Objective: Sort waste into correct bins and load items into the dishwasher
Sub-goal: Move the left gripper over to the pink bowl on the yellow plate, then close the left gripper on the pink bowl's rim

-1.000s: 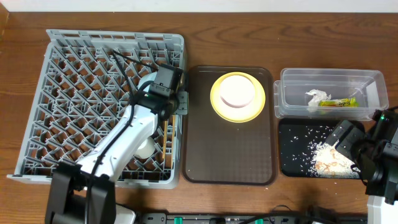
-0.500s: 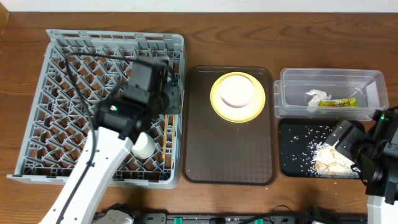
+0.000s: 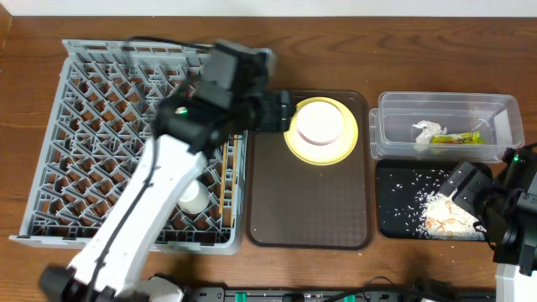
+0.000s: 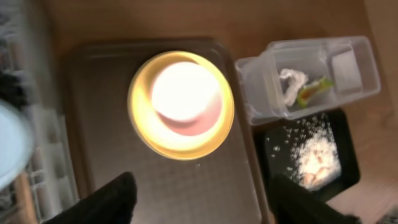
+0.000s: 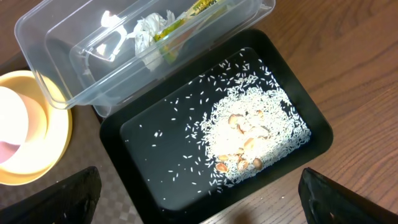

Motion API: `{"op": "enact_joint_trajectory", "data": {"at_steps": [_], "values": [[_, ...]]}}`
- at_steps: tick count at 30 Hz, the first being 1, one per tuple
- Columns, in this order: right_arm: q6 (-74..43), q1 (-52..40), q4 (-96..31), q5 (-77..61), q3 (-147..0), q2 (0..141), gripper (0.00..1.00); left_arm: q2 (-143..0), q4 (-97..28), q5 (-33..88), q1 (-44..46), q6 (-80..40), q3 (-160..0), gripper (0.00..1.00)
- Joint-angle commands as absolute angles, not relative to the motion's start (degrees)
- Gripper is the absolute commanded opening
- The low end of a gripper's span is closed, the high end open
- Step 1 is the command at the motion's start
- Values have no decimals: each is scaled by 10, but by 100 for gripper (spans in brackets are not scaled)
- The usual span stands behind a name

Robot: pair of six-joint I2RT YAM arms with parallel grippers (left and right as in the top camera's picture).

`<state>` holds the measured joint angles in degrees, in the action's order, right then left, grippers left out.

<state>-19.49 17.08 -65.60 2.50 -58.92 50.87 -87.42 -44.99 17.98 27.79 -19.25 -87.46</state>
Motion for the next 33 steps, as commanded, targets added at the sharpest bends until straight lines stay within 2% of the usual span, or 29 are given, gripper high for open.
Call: {"op": "enact_joint_trajectory", "data": {"at_steps": [1,5,10,17,23,33], "values": [[-199,172,-657,28,-596,506,99,-926,-409,188,326,-217,-880,61],[-199,172,-657,28,-596,506,99,-992,-341,188,368,-217,-880,45],[-199,172,-657,28,-596,506,99,-1071,-243,188,398,-209,-880,39],[-199,172,-657,28,-596,506,99,-1152,-180,176,411,-206,-880,38],[-199,172,-657,28,-596,506,99,-1200,-181,95,412,-189,-880,39],[-199,172,-657,28,-596,506,99,-1213,-217,83,417,-176,-879,38]]}}
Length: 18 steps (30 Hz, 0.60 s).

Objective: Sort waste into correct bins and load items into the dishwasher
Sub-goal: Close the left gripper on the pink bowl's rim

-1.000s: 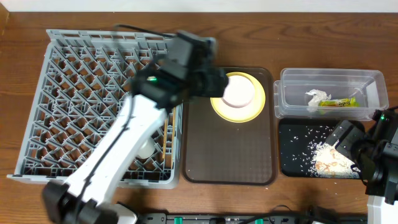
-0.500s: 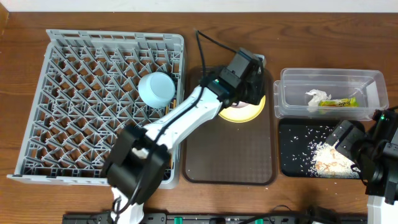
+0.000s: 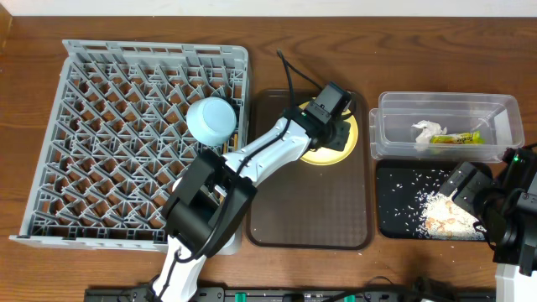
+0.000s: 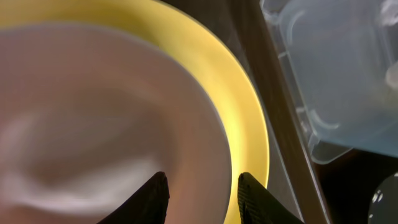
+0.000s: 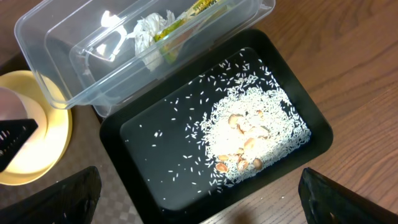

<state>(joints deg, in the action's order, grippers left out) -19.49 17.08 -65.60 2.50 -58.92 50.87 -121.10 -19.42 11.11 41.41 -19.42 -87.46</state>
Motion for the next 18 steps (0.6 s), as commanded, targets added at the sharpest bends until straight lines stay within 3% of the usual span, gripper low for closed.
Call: {"op": "enact_joint_trajectory", "data": {"at_steps": [1,3,12,15,18], "values": [[-199,172,-657,28,-596,506,99,-1213,-228,69,417,-176,-878,37],[-199,172,-657,28,-596,506,99,-1213,-250,37,417,-176,-878,34],[-199,172,-657,28,-596,506,99,-1213,-305,4,417,-174,-878,34],[-199,172,-657,28,-596,506,99,-1209,-303,4,417,-168,-879,53],[-199,172,-657,28,-596,506,99,-1195,-302,4,417,-163,-880,57]]}}
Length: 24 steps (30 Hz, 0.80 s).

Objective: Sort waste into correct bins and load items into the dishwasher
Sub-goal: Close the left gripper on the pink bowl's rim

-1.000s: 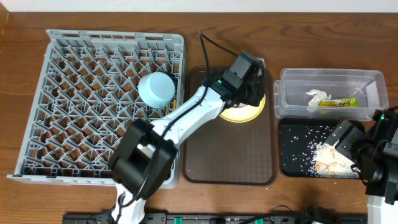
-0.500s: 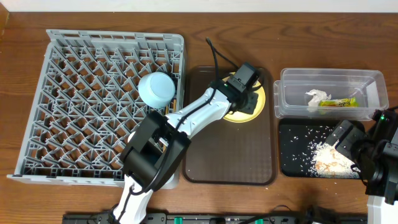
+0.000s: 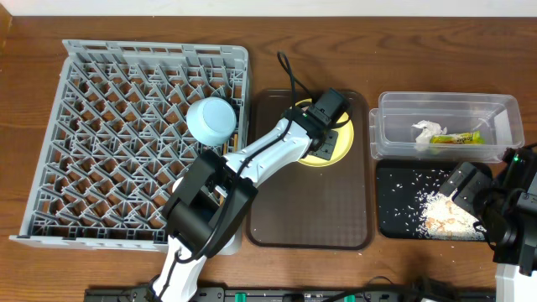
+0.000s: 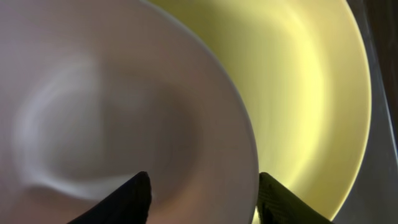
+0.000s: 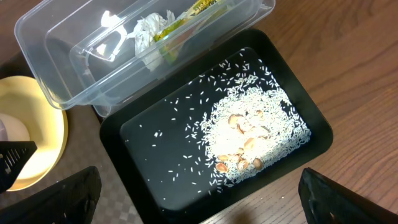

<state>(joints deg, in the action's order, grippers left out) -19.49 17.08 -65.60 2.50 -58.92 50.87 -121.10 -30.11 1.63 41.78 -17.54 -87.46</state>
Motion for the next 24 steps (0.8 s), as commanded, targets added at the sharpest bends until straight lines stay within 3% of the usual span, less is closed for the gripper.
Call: {"op": "enact_joint_trajectory", "data": {"at_steps": [1,8,10,14,16,24], "values": [[-199,172,-657,28,-596,506,99,-1187,-302,4,417,-163,-880,57],[-199,172,-657,28,-596,506,99,-1115,-293,-22,418,-163,-880,57],[-199,172,-657,28,-596,506,99,-1094,-293,-22,421,-163,-880,49],[-199,172,-657,28,-596,506,99,-1081,-296,-19,439,-164,-880,20],[-199,172,-657,28,-596,506,99,-1086,-297,-20,453,-164,-875,15],[-199,172,-657,28,-596,506,99,-1133,-290,-26,485,-164,-865,10]]}}
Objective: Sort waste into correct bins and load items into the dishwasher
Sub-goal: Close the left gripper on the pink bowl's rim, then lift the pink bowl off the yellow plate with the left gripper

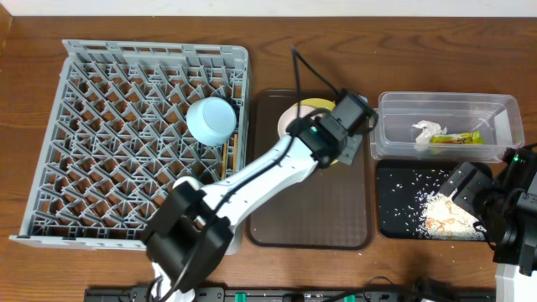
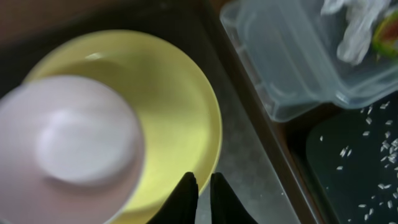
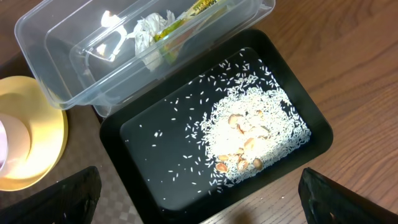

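Observation:
A yellow plate (image 2: 180, 106) lies at the back of the brown tray (image 1: 310, 210). On it sits a pink bowl (image 2: 74, 137), off centre towards the plate's left side. My left gripper (image 2: 202, 186) is at the plate's right rim, its fingers nearly together with the rim running in between them. A pale blue cup (image 1: 211, 120) sits in the grey dish rack (image 1: 101, 184). My right gripper (image 3: 199, 186) hangs open over the black bin of rice and nuts (image 3: 249, 137), holding nothing.
The clear bin (image 1: 495, 109) at the back right holds a crumpled wrapper and a green-yellow packet. The black bin (image 1: 403, 210) lies just in front of it, against the brown tray's right side. The rack fills the table's left half.
My left gripper was open astride the pink bowl's rim; now it is shut at the plate's right rim, farther from the plate. The bowl sits further left on the plate. The right arm is unchanged.
At first my left gripper was open, high over the tray, with the bowl centred on the plate. Then it was down close over the bowl, still open. Now it is shut at the plate's right edge and the bowl has shifted left.

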Motion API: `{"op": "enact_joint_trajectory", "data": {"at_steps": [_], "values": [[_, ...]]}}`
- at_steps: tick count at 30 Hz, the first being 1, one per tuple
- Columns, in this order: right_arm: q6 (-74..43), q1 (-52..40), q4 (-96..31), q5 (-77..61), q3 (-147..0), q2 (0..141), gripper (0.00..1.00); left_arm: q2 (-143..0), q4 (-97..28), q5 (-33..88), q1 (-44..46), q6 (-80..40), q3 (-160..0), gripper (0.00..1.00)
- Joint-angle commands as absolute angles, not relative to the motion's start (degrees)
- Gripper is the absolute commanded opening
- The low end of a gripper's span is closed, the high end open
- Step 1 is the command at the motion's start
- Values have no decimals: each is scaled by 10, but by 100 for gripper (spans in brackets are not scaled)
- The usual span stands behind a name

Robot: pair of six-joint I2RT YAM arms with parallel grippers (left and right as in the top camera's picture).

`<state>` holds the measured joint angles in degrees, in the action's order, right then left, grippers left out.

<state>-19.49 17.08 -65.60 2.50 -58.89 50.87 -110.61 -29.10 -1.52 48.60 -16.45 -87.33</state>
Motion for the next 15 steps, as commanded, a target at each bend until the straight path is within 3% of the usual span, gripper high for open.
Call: {"op": "enact_joint_trajectory", "data": {"at_steps": [1,15], "values": [[-199,172,-657,28,-596,506,99,-1140,-290,-26,485,-164,-865,10],[-199,172,-657,28,-596,506,99,-1206,-305,-27,485,-163,-865,10]]}}
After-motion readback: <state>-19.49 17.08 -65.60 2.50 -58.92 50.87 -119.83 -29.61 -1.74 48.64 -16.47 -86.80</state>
